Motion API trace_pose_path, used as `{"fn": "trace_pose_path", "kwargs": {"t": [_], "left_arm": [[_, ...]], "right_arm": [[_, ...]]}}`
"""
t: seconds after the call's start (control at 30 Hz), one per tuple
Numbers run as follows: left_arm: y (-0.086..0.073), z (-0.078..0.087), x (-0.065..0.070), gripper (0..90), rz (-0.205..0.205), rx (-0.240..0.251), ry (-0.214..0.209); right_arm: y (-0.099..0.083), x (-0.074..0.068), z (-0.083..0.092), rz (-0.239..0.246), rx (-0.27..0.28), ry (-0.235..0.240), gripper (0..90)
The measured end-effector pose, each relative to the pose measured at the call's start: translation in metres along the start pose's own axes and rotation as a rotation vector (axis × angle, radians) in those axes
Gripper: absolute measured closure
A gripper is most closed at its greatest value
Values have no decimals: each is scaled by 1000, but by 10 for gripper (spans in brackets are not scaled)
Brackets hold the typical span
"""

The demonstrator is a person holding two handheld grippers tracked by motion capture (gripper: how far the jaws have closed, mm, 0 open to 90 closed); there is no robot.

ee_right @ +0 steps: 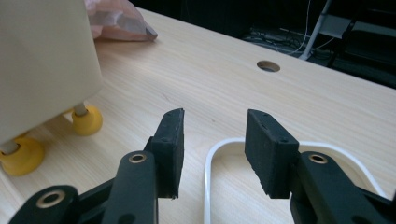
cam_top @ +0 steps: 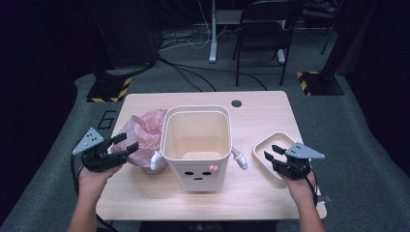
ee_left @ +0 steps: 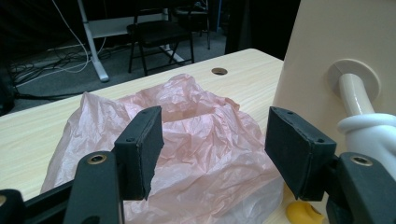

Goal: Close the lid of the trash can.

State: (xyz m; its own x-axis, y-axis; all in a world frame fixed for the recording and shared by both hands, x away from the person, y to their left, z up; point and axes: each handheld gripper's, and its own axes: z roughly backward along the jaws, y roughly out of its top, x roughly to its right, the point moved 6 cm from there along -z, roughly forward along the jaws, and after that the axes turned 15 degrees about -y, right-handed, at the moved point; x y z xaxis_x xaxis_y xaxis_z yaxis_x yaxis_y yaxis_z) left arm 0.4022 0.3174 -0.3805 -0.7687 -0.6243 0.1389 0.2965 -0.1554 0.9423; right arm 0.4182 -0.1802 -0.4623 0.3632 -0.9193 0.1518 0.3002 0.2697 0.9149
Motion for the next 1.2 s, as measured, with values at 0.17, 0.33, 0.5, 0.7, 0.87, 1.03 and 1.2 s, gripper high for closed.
{"fn": "trace_pose_path", "kwargs": {"t": [0.17, 0.33, 0.5, 0.7, 0.87, 1.03, 1.2], "left_arm": [[0, -1, 1, 368, -4, -3, -2], [-1, -2, 1, 369, -4, -9, -5], [-1, -3, 2, 370, -6, -9, -8], [-1, -2, 2, 370, -10, -8, -8], [-1, -1, 1, 370, -7, -8, -8], [-1, -1, 1, 370, -3, -5, -6], [-1, 1, 0, 370, -4, -2, -5]], "right_arm": [[-10, -1, -7, 20, -42, 5, 569], [-18, -3, -13, 29, -72, 25, 577], [-29, -5, -20, 36, -132, 54, 599], [-44, -3, -30, 46, -214, 62, 626], [-54, 2, -34, 24, -265, 74, 657], [-60, 2, -38, 20, -299, 93, 709], [-66, 1, -42, 41, -340, 101, 764]]}}
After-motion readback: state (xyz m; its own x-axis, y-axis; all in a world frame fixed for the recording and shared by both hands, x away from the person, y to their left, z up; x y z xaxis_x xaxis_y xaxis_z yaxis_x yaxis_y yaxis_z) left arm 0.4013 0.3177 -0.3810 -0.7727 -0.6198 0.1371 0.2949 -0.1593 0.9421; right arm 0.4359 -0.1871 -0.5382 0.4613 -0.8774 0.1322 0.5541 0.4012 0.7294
